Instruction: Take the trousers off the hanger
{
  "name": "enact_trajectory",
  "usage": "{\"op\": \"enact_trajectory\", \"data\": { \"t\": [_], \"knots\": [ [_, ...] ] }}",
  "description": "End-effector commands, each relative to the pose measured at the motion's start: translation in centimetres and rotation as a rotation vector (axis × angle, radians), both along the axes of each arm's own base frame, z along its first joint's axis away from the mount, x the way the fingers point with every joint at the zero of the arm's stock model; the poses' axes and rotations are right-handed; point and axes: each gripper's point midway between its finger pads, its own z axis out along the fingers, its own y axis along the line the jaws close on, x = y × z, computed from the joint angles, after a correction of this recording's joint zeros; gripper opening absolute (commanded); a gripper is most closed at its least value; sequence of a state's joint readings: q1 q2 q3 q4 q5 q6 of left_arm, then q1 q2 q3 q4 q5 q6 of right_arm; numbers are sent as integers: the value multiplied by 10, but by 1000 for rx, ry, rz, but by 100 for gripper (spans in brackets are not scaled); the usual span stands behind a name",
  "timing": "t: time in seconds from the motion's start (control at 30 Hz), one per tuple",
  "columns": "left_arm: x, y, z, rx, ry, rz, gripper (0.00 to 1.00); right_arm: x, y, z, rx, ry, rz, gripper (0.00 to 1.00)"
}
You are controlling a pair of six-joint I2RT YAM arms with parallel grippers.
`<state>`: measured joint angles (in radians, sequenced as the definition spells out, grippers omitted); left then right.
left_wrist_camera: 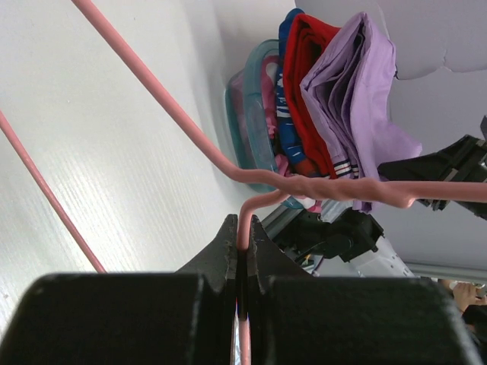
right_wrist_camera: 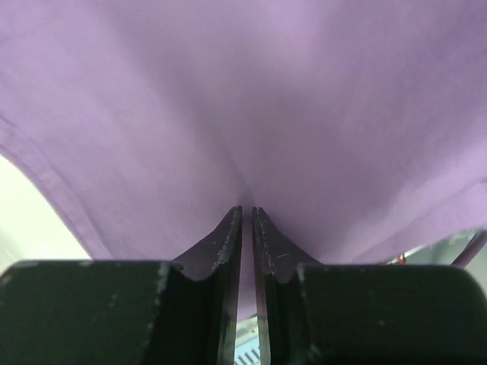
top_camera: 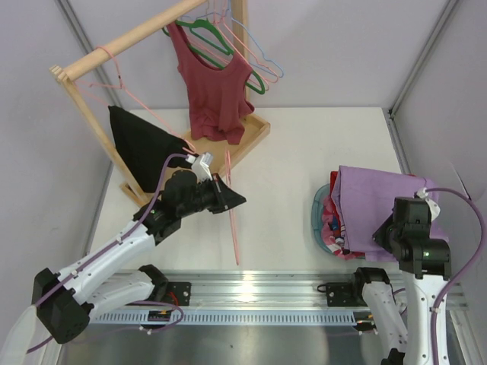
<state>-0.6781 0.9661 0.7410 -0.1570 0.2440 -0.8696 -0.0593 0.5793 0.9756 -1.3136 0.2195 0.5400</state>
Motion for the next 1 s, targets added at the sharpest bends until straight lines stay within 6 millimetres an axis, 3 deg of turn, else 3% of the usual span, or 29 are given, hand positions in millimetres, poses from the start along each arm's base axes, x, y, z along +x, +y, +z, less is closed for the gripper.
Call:
{"op": "enact_trajectory", "data": {
  "t": [0.0,0.1,0.17,0.2,0.27,0.33,0.37,0.43,0.47,0.5,0.53,0.57,0.73,0.9,0.97],
  "knots": [
    [2,-4,13,-26,-55,-28,0,-19,6,-13,40,56,-19,16],
    [2,-3,12,-14,-56,-29,0,-18,8,-9,47,81,6,16],
    [2,-2,13,-5,-61,-28,0,-11,9,8,39,50,39,18],
    [2,-2,15,-3,-69,-27,0,-6,10,18,36,26,54,19],
    [3,-1,15,6,-72,-24,0,12,11,59,21,-83,87,26],
    [5,0,18,24,-89,-25,0,30,17,85,27,-120,155,40],
    [4,2,13,52,-81,-23,0,39,21,113,20,-199,194,46],
    [10,6,17,94,-111,6,0,50,25,131,6,-230,259,64],
    [11,10,15,118,-109,18,0,59,28,144,6,-259,284,68],
    [15,14,10,157,-114,40,0,63,32,149,16,-275,308,71],
    [19,15,21,163,-138,55,0,67,33,152,14,-282,324,76],
    [18,20,15,203,-123,57,0,75,37,156,22,-305,341,81],
    [30,36,22,332,-173,106,0,95,50,144,77,-314,402,86],
    [32,38,27,324,-178,128,0,107,59,151,80,-380,446,99],
    [31,37,24,325,-168,131,0,112,63,157,83,-411,464,99]
  ]
}}
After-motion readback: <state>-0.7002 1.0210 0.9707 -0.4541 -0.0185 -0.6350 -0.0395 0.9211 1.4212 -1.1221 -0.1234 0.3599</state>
